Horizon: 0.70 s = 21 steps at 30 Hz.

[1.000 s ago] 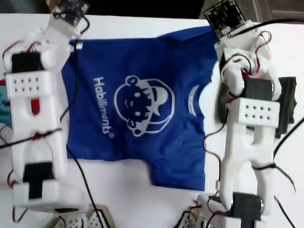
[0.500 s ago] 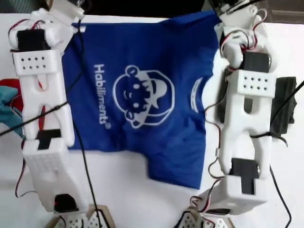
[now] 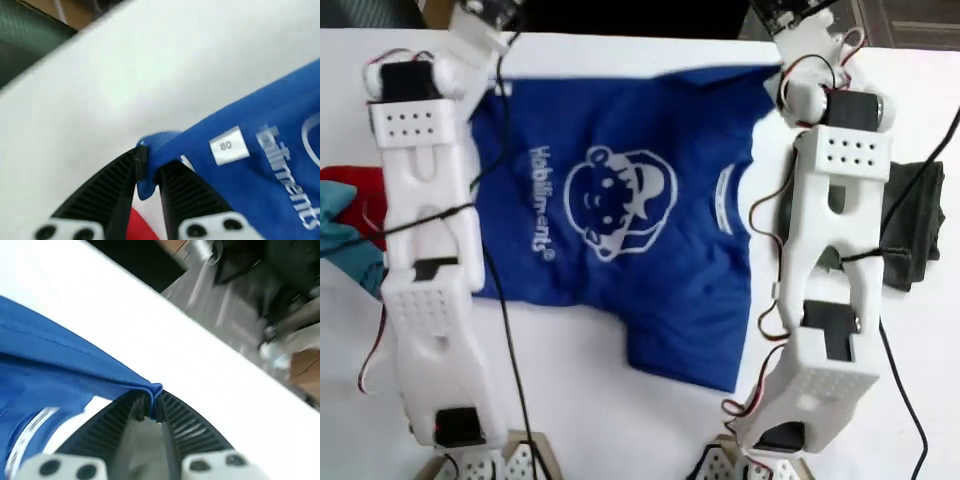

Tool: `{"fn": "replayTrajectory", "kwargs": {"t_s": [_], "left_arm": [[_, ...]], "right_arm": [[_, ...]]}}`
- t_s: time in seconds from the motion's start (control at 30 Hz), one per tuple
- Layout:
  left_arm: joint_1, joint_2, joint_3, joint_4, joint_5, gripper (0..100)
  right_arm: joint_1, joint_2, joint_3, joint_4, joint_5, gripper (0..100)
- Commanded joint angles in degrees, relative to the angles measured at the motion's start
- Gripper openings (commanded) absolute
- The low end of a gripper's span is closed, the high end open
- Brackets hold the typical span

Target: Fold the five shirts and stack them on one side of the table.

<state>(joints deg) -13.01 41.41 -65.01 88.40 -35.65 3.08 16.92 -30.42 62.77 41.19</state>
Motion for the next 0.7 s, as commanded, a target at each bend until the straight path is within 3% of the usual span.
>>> {"fn": "replayTrajectory", "kwargs": {"t_s": [0.0,0.2,0.4,0.67], "left_arm": [[0.0,2.73,-3.03,4.22,-0.53,2],[0.09,3.34,-3.03,13.01,-0.62,2],[-1.49,-2.37,-0.13,14.07,-0.18,2],[-1.32,-19.96,36.53,13.8,-0.53,2]], "right_arm": [[1.19,1.01,-2.81,4.88,0.44,2.0],[1.63,2.33,-2.81,16.13,0.53,2.0],[0.84,-2.24,-2.81,28.35,0.53,2.0],[2.24,-12.09,6.24,35.03,0.53,2.0]]}}
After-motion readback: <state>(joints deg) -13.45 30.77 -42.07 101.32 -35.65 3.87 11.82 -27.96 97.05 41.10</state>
